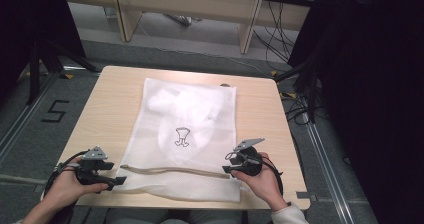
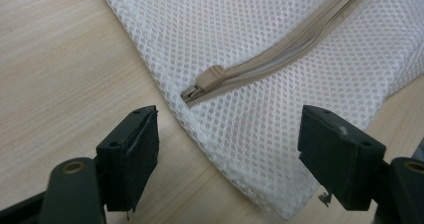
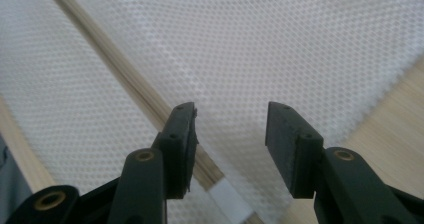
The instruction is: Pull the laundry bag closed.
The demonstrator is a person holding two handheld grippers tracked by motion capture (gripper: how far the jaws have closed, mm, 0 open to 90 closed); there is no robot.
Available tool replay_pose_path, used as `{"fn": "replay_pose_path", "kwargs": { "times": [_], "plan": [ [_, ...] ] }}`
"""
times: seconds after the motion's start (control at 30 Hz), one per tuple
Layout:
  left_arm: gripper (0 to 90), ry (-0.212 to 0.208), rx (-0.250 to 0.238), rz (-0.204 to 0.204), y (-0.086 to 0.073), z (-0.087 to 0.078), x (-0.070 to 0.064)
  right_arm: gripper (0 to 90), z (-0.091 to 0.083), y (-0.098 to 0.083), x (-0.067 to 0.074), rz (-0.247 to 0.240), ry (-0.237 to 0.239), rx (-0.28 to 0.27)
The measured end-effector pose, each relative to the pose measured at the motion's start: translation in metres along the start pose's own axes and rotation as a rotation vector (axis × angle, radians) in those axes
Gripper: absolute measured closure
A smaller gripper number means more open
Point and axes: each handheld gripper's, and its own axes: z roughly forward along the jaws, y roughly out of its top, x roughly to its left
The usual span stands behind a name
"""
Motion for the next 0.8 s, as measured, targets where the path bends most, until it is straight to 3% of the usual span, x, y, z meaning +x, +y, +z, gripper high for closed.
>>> {"fn": "replay_pose_path", "kwargs": {
  "times": [0.03,0.1,0.13,0.2,0.3,0.33,0.4,0.53,0.7,0.8],
  "plan": [
    [24.2,0.004,-0.004,0.003,-0.001,0.000,0.000,55.5,0.004,0.000,0.000,-0.033,0.007,-0.036],
    [24.2,0.004,-0.022,-0.005,-0.002,0.000,0.000,55.1,0.003,0.002,0.003,-0.028,0.016,-0.013],
    [24.2,0.012,-0.025,-0.017,-0.002,0.000,0.000,54.8,0.006,0.004,0.006,-0.033,0.038,-0.035],
    [24.2,0.004,-0.017,-0.005,-0.003,-0.001,0.001,54.5,0.009,0.009,0.011,-0.061,0.044,-0.024],
    [24.7,-0.012,-0.002,-0.013,-0.003,-0.002,0.002,54.6,0.019,0.019,0.023,-0.095,0.061,-0.050],
    [24.9,-0.012,-0.003,-0.016,-0.003,-0.002,0.002,54.9,0.020,0.022,0.025,-0.115,0.067,-0.039],
    [25.1,-0.003,0.000,-0.017,-0.003,-0.002,0.002,55.2,0.025,0.028,0.030,-0.142,0.092,-0.068],
    [25.3,-0.010,0.005,-0.018,-0.004,-0.001,0.002,56.0,0.033,0.040,0.042,-0.169,0.120,-0.074],
    [25.7,-0.015,0.008,-0.026,-0.004,-0.001,0.002,56.9,0.044,0.055,0.055,-0.242,0.139,-0.079],
    [25.9,-0.016,0.010,-0.028,-0.004,-0.001,0.002,57.6,0.049,0.061,0.060,-0.259,0.144,-0.084]
  ]
}}
